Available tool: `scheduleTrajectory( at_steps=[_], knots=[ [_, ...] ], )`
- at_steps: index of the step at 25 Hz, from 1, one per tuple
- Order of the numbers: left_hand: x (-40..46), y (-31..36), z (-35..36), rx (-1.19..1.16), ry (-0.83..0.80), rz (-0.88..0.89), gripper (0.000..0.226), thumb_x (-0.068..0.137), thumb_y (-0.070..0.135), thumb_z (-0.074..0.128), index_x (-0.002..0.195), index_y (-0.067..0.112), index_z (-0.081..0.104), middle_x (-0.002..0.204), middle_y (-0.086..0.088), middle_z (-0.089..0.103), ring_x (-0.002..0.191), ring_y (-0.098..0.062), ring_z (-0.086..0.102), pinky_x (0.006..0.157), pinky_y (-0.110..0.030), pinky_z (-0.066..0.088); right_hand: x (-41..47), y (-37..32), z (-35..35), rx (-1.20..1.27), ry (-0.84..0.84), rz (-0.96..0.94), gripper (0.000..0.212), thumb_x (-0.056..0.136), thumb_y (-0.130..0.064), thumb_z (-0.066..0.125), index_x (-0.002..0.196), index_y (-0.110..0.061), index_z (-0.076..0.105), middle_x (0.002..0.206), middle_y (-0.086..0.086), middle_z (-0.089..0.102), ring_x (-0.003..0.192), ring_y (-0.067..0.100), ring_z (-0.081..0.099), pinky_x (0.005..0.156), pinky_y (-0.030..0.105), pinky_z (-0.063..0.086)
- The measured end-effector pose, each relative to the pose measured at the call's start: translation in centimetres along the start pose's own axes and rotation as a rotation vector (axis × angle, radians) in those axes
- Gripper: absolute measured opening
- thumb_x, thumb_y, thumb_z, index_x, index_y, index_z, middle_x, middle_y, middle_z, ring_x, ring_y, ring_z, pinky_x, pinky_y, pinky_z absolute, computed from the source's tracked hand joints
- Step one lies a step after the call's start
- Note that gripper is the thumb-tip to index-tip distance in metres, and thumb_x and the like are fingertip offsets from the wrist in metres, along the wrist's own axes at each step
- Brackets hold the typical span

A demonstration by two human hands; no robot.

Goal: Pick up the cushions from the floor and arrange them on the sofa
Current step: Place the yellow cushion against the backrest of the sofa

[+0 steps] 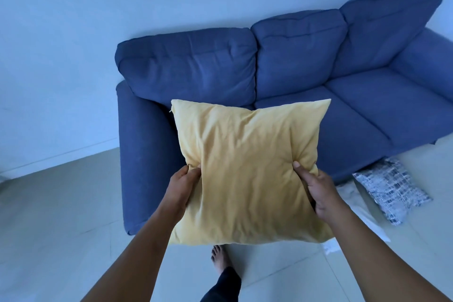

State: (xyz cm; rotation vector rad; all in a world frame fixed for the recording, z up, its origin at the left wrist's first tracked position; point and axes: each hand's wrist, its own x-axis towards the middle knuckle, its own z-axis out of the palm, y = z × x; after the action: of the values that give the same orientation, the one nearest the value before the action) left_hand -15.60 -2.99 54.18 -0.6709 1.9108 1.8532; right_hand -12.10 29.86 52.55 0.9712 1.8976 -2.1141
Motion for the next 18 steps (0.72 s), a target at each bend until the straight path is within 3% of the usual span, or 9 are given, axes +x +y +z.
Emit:
scheduleTrajectory(
  at_steps=[5, 10, 15, 18],
  knots=[
    [7.1, 4.3, -1.6, -0.056, 0.031, -0.030, 0.029, 0.089, 0.031, 0.069, 0.112, 0.016, 0.079, 0.107, -0.005, 0.085, 0.110, -0.032, 0.078, 0.100, -0.050, 0.061, 7.4, -5.3, 5.5, -0.048, -0.016, 0.003, 0.046, 0.079, -0.045, 0.086, 0.110, -0.012, 0.078, 0.105, 0.008, 0.083, 0.105, 0.031, 0.076, 0.102, 0.052, 0.056],
    [12.2, 8.0, -2.8, -0.071, 0.046, 0.006, 0.040, 0.076, 0.033, 0.075, 0.112, 0.015, 0.077, 0.108, -0.006, 0.085, 0.110, -0.033, 0.078, 0.100, -0.053, 0.061, 13.6, -8.9, 9.1, -0.048, -0.074, 0.010, 0.033, 0.086, -0.024, 0.084, 0.113, -0.008, 0.076, 0.109, 0.013, 0.081, 0.108, 0.034, 0.075, 0.103, 0.052, 0.055],
    [16.8, 9.9, -2.4, -0.071, 0.049, 0.035, 0.062, 0.061, 0.031, 0.084, 0.121, 0.017, 0.073, 0.117, -0.007, 0.083, 0.113, -0.032, 0.077, 0.105, -0.056, 0.058, 20.5, -12.9, 11.2, -0.124, -0.127, 0.028, 0.014, 0.089, 0.004, 0.071, 0.098, -0.005, 0.073, 0.092, 0.013, 0.081, 0.097, 0.037, 0.074, 0.086, 0.043, 0.058],
    [18.8, 10.6, -1.2, -0.080, 0.110, 0.021, 0.065, 0.057, 0.024, 0.083, 0.120, 0.017, 0.072, 0.115, -0.007, 0.083, 0.113, -0.031, 0.078, 0.105, -0.056, 0.058, 24.6, -15.2, 12.5, -0.248, -0.195, 0.056, 0.021, 0.085, 0.005, 0.072, 0.103, -0.006, 0.072, 0.102, 0.014, 0.080, 0.101, 0.035, 0.074, 0.095, 0.050, 0.059]
  ],
)
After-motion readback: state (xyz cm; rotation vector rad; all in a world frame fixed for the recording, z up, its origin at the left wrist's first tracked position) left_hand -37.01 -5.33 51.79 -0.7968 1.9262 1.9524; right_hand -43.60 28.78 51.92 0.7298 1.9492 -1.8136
